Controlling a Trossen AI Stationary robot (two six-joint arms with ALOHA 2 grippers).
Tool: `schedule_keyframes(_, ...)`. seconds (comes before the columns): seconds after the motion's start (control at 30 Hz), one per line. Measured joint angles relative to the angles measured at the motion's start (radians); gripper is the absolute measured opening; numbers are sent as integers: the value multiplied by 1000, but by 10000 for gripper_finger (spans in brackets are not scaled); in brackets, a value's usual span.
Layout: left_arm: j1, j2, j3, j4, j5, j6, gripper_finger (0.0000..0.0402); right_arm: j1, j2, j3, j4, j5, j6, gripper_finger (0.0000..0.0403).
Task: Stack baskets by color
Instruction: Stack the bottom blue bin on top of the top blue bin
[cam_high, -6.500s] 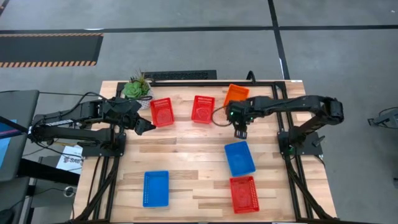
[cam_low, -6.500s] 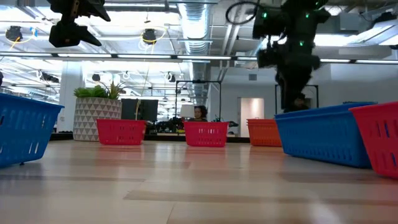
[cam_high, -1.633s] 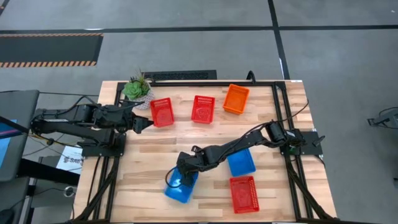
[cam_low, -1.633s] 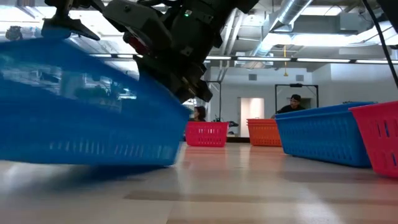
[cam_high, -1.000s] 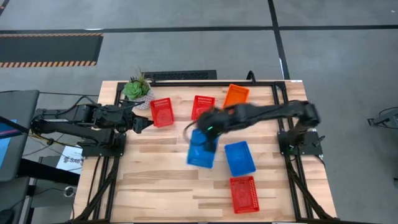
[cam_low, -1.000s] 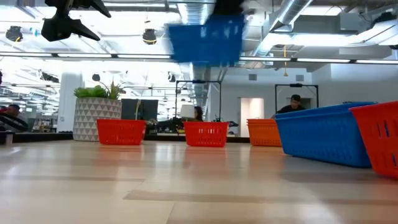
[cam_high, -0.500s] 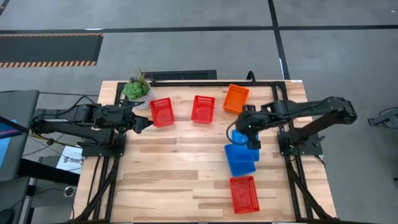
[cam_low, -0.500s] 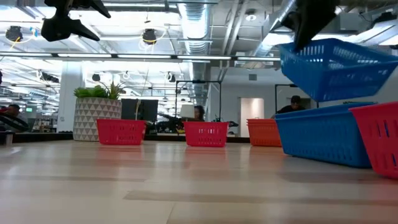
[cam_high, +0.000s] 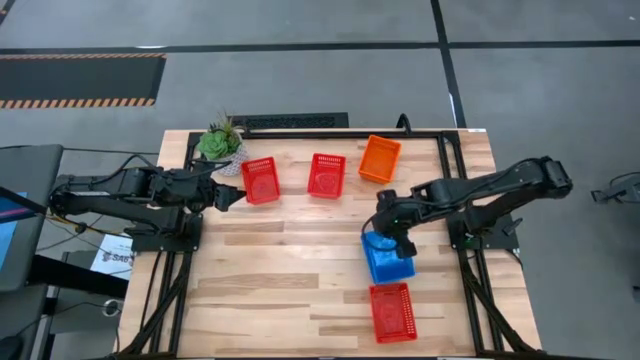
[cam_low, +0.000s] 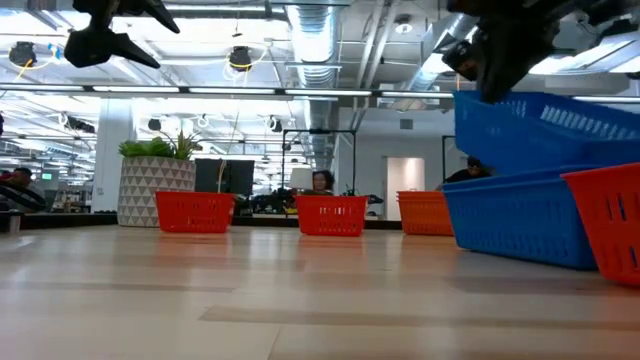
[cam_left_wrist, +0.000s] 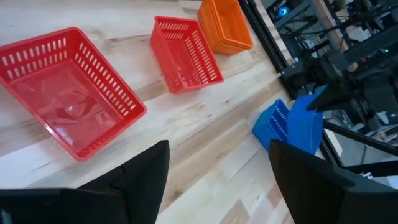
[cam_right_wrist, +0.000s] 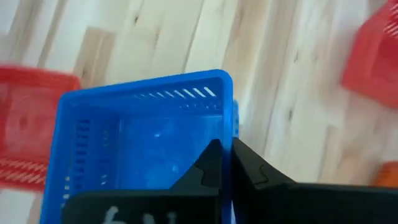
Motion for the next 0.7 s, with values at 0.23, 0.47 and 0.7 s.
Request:
schedule_keyframes(0.23, 0, 0, 0, -10, -5, -9, 263, 1, 37, -12, 48, -24, -57, 17)
schedule_keyframes(0.47, 0, 3, 0, -15, -5, -11, 263, 0, 95, -13, 35, -70, -115, 26)
schedule_keyframes(0.7, 0, 3, 0, -23, -5, -11, 263, -6, 154, -15, 30, -74, -116, 46)
